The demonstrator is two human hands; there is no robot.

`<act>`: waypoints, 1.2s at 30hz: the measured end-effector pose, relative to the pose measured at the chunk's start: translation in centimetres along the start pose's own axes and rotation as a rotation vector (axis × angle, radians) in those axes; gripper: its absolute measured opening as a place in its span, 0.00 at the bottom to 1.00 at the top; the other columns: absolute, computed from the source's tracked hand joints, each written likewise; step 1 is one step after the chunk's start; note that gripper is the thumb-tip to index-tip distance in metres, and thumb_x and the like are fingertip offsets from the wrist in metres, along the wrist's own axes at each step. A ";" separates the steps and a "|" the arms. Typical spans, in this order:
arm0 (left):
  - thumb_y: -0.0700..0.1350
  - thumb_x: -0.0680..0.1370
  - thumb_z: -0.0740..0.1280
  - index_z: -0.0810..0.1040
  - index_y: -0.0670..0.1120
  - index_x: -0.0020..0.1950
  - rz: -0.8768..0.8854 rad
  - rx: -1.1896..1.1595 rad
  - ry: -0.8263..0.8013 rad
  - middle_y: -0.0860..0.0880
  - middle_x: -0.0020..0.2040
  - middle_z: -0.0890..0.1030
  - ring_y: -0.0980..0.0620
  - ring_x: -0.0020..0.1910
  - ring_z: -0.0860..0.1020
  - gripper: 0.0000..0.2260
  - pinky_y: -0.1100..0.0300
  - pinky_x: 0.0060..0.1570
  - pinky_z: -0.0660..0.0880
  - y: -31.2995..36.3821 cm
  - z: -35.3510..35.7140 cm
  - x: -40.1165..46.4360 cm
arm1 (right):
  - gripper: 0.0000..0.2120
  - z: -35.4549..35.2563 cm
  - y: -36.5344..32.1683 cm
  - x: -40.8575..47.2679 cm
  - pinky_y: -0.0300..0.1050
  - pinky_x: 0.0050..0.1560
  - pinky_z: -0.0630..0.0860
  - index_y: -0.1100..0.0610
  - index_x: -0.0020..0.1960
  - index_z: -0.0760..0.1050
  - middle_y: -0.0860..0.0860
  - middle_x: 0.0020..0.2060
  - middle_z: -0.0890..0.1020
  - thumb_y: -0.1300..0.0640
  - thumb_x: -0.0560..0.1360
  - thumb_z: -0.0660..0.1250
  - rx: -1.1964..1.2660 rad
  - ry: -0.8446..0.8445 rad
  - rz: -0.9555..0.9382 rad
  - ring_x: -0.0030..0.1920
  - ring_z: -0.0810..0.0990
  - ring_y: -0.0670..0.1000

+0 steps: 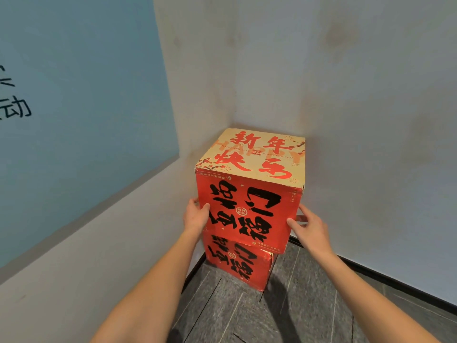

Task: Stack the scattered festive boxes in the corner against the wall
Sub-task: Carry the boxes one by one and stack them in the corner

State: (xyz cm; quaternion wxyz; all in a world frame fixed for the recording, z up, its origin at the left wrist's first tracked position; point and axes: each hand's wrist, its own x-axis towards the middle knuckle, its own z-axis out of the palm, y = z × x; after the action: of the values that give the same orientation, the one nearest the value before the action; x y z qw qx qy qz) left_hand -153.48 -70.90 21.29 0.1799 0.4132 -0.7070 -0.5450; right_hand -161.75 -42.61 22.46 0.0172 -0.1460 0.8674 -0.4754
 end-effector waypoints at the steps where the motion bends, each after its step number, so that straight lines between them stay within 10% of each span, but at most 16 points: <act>1: 0.44 0.80 0.65 0.68 0.44 0.71 -0.005 -0.016 -0.004 0.44 0.63 0.79 0.47 0.56 0.79 0.19 0.54 0.52 0.76 0.0 -0.1 0.4 | 0.28 0.2 0.0 0.1 0.24 0.28 0.68 0.46 0.76 0.66 0.47 0.48 0.82 0.53 0.78 0.69 -0.009 -0.001 -0.008 0.38 0.77 0.34; 10: 0.37 0.74 0.67 0.68 0.44 0.70 0.027 -0.059 -0.085 0.46 0.60 0.79 0.49 0.53 0.78 0.24 0.55 0.48 0.76 0.2 -0.7 2.7 | 0.30 1.8 -0.2 -0.1 0.23 0.35 0.74 0.48 0.76 0.67 0.49 0.52 0.83 0.61 0.77 0.71 -0.010 0.038 -0.022 0.42 0.79 0.38; 15: 0.40 0.77 0.67 0.63 0.43 0.73 0.020 -0.107 -0.095 0.45 0.60 0.77 0.57 0.42 0.76 0.25 0.62 0.34 0.70 0.5 -0.9 2.9 | 0.18 3.0 -0.3 -0.5 0.45 0.59 0.77 0.57 0.66 0.78 0.52 0.55 0.85 0.58 0.77 0.71 -0.058 0.066 -0.038 0.52 0.83 0.47; 36: 0.42 0.78 0.67 0.60 0.48 0.76 0.028 -0.190 -0.130 0.47 0.63 0.78 0.55 0.47 0.80 0.28 0.61 0.38 0.73 0.3 -0.6 1.4 | 0.18 2.9 0.2 -1.1 0.46 0.60 0.78 0.58 0.66 0.79 0.52 0.57 0.84 0.56 0.77 0.71 -0.075 0.066 -0.075 0.53 0.84 0.48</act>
State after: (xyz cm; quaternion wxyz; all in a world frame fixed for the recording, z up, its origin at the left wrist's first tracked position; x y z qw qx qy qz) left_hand -154.03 -72.36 21.54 0.1797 0.3481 -0.6680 -0.6328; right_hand -160.27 -44.62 20.62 -0.0347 -0.1632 0.8786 -0.4476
